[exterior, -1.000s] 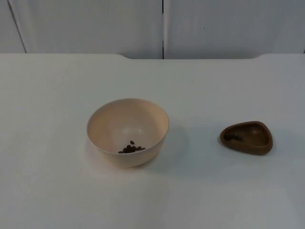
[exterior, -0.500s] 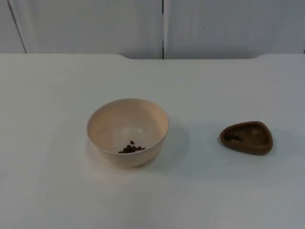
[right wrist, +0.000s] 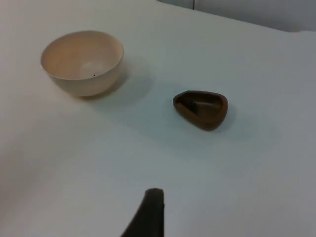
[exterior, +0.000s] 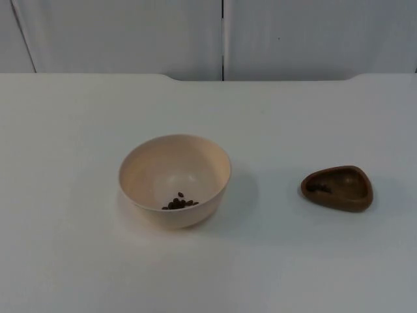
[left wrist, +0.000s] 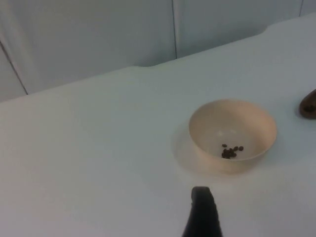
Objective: Pick up the bowl with the left hand and pour the coffee beans from the cup into the bowl with the right hand.
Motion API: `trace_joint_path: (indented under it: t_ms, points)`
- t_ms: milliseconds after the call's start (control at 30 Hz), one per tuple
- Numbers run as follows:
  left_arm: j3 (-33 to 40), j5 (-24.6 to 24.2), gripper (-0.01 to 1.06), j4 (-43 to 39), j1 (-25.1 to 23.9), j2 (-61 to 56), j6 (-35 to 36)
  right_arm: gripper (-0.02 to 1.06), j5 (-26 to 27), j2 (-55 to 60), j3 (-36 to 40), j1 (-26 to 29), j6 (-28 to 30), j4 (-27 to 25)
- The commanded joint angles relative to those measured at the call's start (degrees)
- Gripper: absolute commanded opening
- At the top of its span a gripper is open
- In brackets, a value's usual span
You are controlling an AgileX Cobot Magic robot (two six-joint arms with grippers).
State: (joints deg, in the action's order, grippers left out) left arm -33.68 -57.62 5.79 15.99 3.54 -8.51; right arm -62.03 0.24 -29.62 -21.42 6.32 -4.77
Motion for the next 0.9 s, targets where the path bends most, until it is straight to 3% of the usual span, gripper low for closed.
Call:
trace_joint_path:
  t_ms: [0,300,467,867]
  points:
    - [0.31,-1.38,0.59,-0.56,-0.01,-1.89,1.08,0.83,0.06,-0.24,0.03,0.04,0.2,0.17]
    - [1.12,-4.94,0.59,-0.56,-0.01,-3.54,1.48,0.83,0.06,-0.24,0.03,0.04,0.2,0.17]
    - [5.4,-4.16,0.59,-0.66,-0.01,-3.54,1.76,0.83,0.06,-0.24,0.03,0.04,0.2,0.17]
    - [5.4,-4.16,0.59,-1.98,-0.01,-3.54,2.85,0.83,0.06,-0.24,0.03,0.04,0.2,0.17]
